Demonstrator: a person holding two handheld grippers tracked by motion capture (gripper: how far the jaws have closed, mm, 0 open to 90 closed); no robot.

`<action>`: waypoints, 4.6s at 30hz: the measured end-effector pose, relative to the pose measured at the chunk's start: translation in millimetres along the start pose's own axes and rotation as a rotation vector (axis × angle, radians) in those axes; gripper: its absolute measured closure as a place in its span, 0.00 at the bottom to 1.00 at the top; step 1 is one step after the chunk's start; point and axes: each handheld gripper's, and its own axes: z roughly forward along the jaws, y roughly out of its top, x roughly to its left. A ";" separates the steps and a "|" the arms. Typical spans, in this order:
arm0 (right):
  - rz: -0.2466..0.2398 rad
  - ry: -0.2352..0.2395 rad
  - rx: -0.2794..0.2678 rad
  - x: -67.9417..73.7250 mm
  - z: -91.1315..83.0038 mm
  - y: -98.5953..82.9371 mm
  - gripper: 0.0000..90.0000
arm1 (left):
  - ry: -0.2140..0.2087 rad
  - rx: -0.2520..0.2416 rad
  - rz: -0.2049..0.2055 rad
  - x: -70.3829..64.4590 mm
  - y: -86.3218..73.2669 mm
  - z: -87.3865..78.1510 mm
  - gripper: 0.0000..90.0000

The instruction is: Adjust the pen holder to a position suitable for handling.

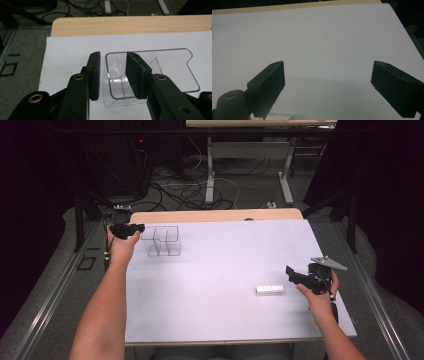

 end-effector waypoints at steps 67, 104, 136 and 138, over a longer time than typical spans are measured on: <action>0.001 0.022 0.018 -0.7 1.1 0.0 0.16 | 0.011 0.166 -0.120 -26.0 -49.8 -22.7 0.98; 0.000 0.017 0.030 -2.2 1.2 -0.3 0.16 | -0.097 -0.051 -0.118 -3.2 -67.0 -24.8 1.00; 0.007 0.024 0.029 -3.0 3.9 -0.7 0.16 | -0.181 -0.030 -0.050 -71.3 -79.8 -9.0 1.00; 0.006 0.025 0.028 -2.7 3.9 -0.6 0.16 | -0.186 -0.033 -0.046 -77.0 -80.1 -7.8 1.00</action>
